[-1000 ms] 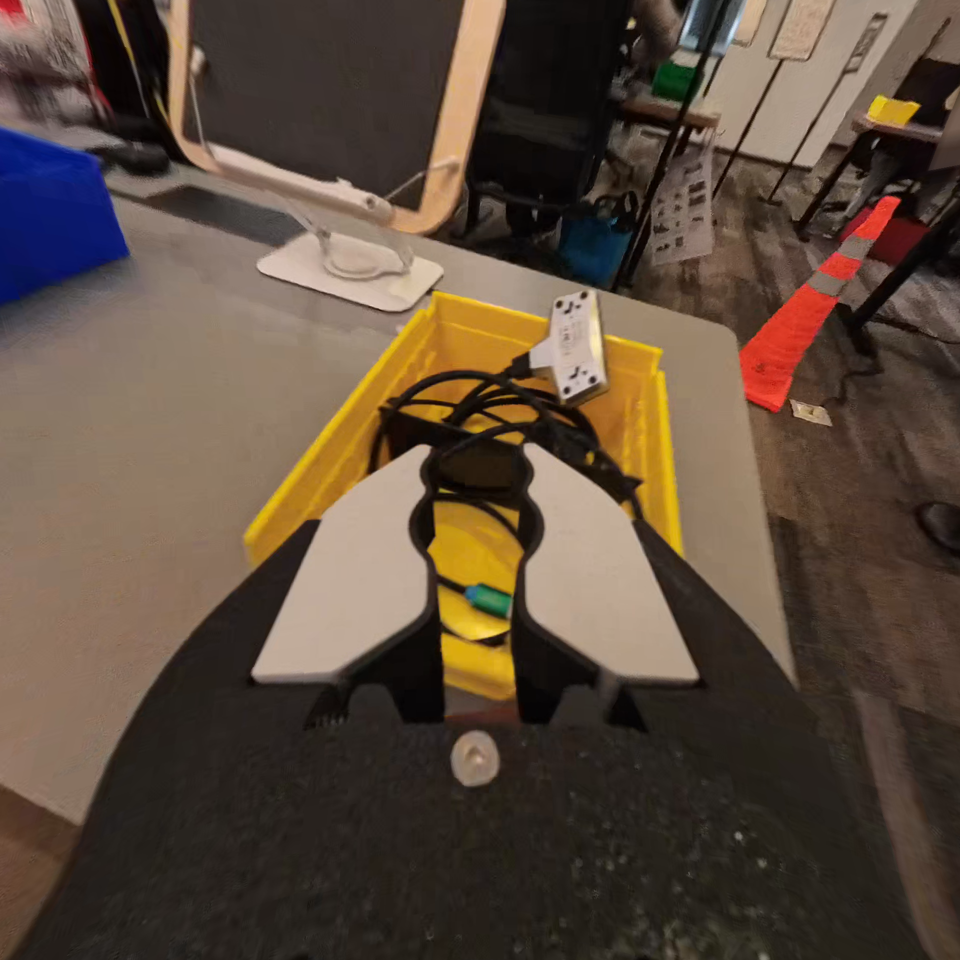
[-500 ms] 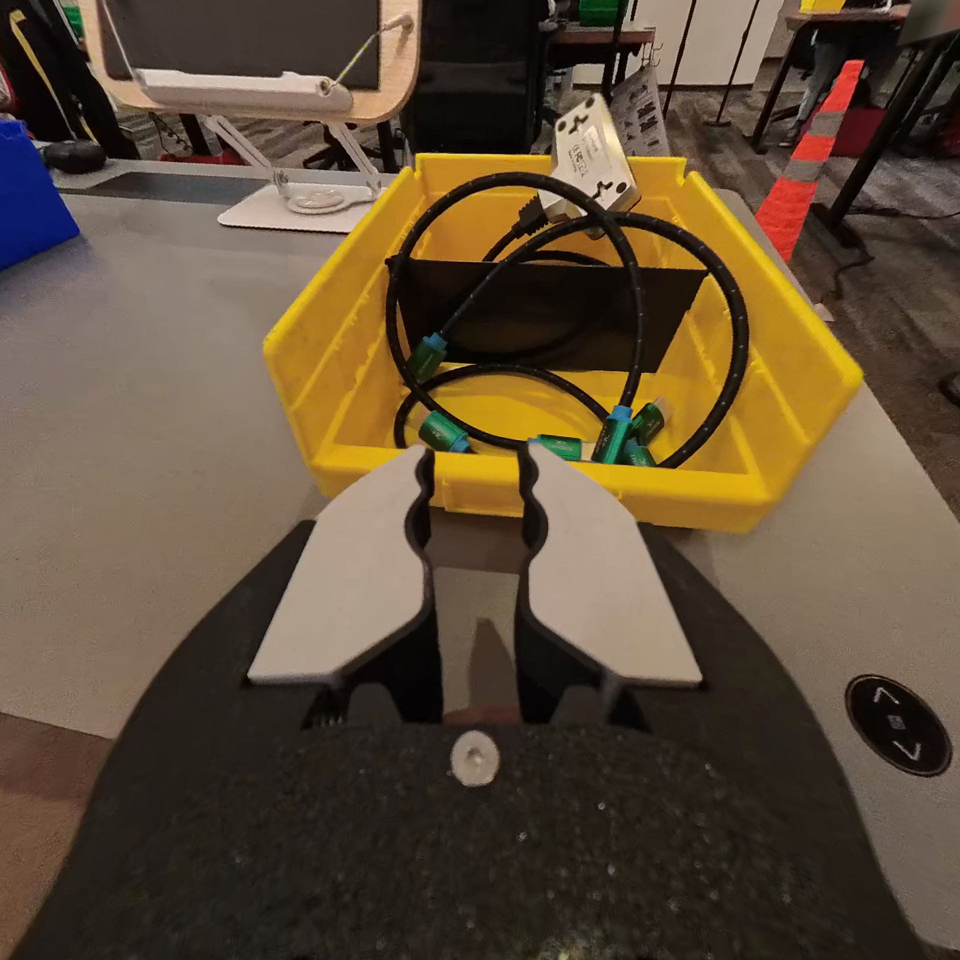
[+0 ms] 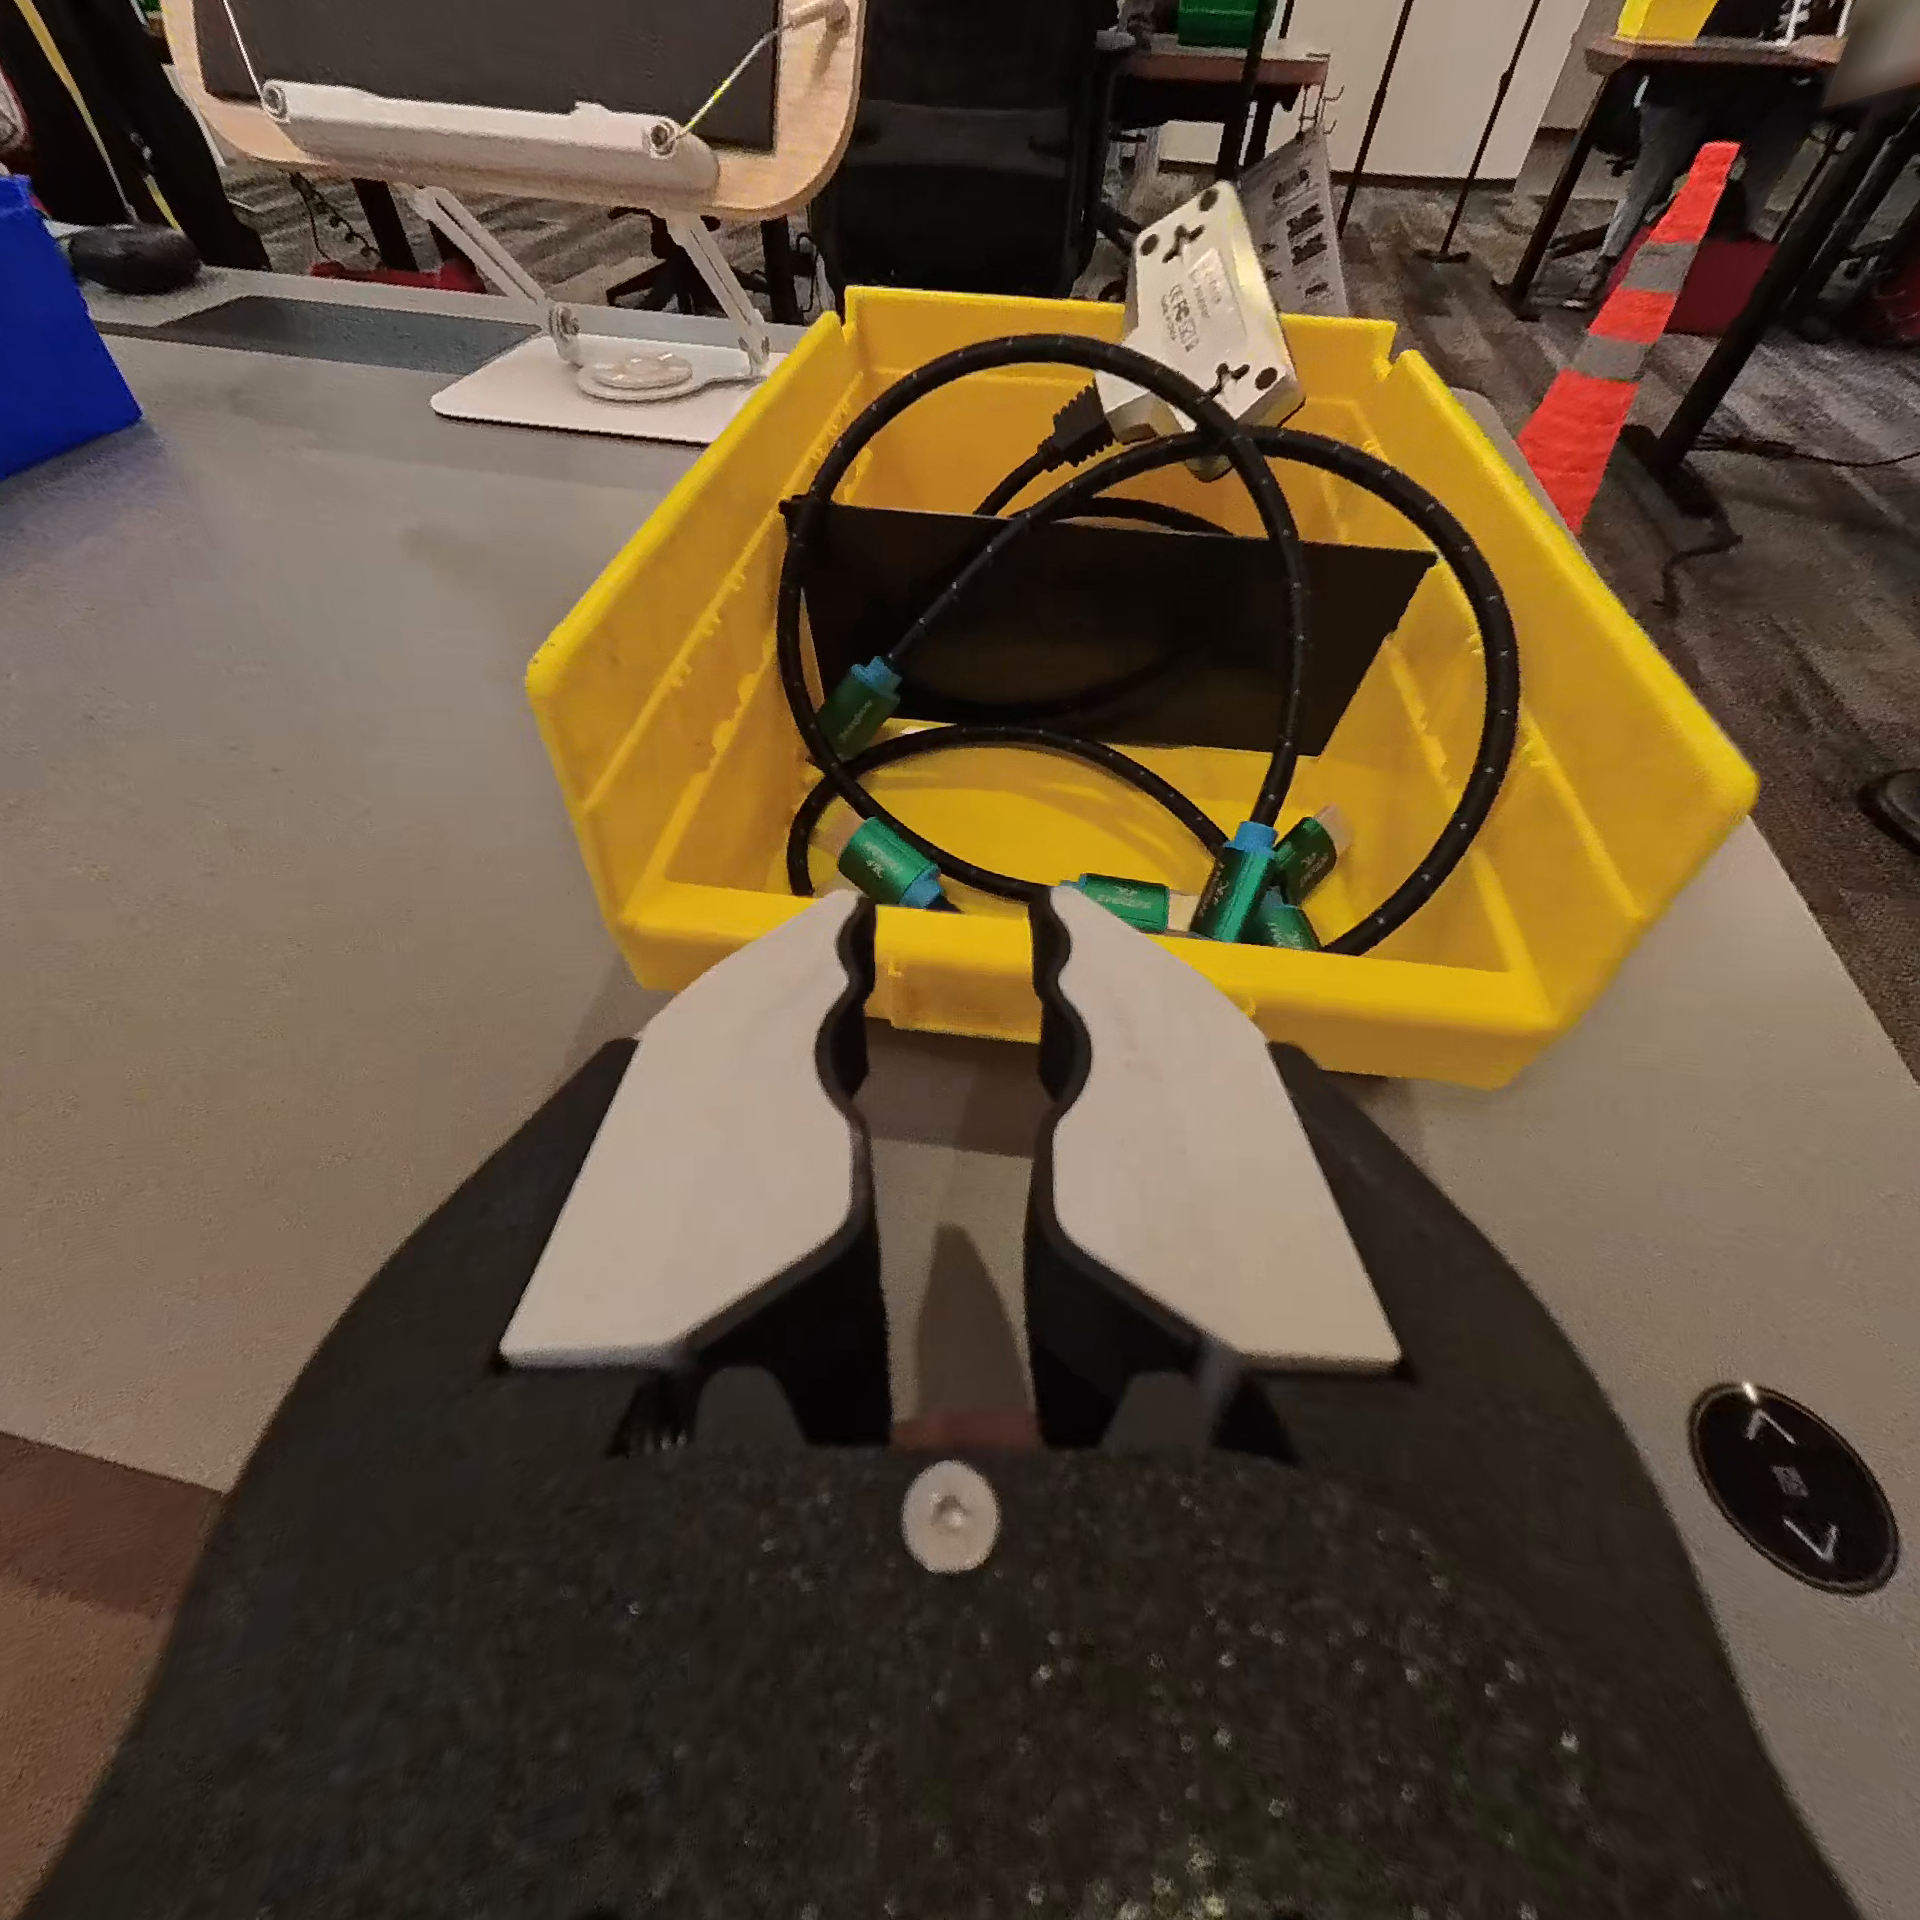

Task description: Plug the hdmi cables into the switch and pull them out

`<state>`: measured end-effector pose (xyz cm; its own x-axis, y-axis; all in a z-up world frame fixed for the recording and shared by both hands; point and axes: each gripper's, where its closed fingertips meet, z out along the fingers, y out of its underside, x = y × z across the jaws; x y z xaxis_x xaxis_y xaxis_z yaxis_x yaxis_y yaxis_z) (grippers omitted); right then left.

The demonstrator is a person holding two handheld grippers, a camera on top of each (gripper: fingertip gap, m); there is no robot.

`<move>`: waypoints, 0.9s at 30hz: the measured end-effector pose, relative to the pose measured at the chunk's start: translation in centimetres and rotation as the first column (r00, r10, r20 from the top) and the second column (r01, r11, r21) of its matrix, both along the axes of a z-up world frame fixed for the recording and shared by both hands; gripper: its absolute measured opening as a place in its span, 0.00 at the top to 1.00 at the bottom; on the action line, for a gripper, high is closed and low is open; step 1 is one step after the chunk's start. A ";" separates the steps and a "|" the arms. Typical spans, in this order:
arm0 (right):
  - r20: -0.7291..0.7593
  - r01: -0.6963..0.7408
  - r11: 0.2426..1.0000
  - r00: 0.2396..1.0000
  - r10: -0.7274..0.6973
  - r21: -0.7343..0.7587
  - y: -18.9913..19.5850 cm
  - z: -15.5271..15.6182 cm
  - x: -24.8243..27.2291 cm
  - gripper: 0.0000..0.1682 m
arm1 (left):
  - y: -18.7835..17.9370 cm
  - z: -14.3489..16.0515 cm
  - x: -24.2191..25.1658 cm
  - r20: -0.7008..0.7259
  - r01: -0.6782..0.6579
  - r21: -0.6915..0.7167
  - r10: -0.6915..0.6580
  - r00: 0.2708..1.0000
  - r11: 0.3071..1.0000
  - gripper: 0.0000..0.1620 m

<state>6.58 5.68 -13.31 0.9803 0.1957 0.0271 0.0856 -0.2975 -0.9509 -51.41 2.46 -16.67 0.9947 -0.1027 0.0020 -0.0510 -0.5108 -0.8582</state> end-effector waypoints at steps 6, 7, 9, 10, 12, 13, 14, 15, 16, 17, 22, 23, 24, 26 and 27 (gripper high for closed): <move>0.037 -0.014 1.000 0.999 0.013 0.009 0.4 -0.1 -0.7 0.82 | -0.2 -0.5 -0.2 -0.002 -0.002 -0.022 0.002 1.000 1.000 0.83; 0.049 -0.021 1.000 0.999 0.021 0.016 0.4 -0.1 -0.8 0.80 | -0.2 -0.6 -0.2 -0.003 -0.006 -0.030 0.006 1.000 1.000 0.83; 0.063 -0.069 0.997 0.996 0.066 0.037 0.7 -0.1 -1.9 0.70 | -0.4 -0.8 -0.1 -0.007 -0.001 -0.045 0.001 1.000 0.999 0.83; 0.060 -0.096 0.995 0.994 0.094 0.027 0.7 -0.3 -2.8 0.65 | -0.4 -0.9 0.0 -0.011 0.003 -0.050 -0.003 1.000 0.999 0.83; 0.009 -0.140 0.990 0.990 0.140 -0.013 0.8 -0.8 -5.1 0.60 | -0.6 -1.2 0.2 -0.028 0.002 -0.059 -0.004 1.000 0.998 0.83; -0.012 -0.163 0.987 0.987 0.162 -0.014 0.9 -0.7 -6.5 0.59 | -0.7 -1.3 0.5 -0.036 0.013 -0.063 -0.016 0.999 0.998 0.83; -0.016 -0.176 0.984 0.984 0.176 -0.005 1.2 -0.5 -7.6 0.58 | -0.7 -1.3 0.7 -0.045 0.023 -0.064 -0.026 0.999 0.998 0.83; -0.006 -0.178 0.984 0.984 0.178 0.001 1.6 -0.4 -8.5 0.58 | -0.7 -1.4 0.9 -0.058 0.030 -0.063 -0.033 0.998 0.998 0.83; 0.012 -0.172 0.985 0.985 0.172 -0.005 2.0 -0.4 -9.3 0.59 | -0.7 -1.4 1.0 -0.072 0.031 -0.063 -0.036 0.997 0.998 0.83; 0.020 -0.165 0.986 0.986 0.166 -0.023 2.6 -0.7 -9.9 0.60 | -0.6 -1.4 1.1 -0.082 0.033 -0.060 -0.038 0.996 0.998 0.83; -0.030 -0.184 0.980 0.983 0.182 -0.071 3.7 -1.1 -13.3 0.50 | 0.3 -1.2 2.8 -0.108 0.091 -0.028 -0.093 0.990 0.995 0.80; -0.009 -0.233 0.970 0.972 0.233 -0.074 3.3 -1.2 -14.2 0.49 | 0.4 -1.0 3.4 -0.116 0.113 -0.017 -0.115 0.987 0.993 0.79; 0.009 -0.291 0.954 0.956 0.293 -0.078 2.7 -1.2 -15.3 0.49 | 0.5 -0.9 4.2 -0.119 0.141 -0.008 -0.141 0.983 0.990 0.78; 0.037 -0.367 0.928 0.929 0.369 -0.061 1.3 -0.7 -16.5 0.62 | 0.6 -0.9 6.8 -0.084 0.201 -0.016 -0.202 0.976 0.979 0.78; 0.037 -0.386 0.922 0.922 0.387 -0.015 0.7 0.1 -16.7 0.67 | 0.7 -0.9 8.7 -0.053 0.240 -0.024 -0.241 0.969 0.970 0.78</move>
<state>-10.07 6.35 -13.23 0.8267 0.5595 0.0600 0.2313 -0.2408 -0.9426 -42.67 3.13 -17.62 0.9393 -0.3398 -0.0481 -0.2213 -0.4924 -0.8418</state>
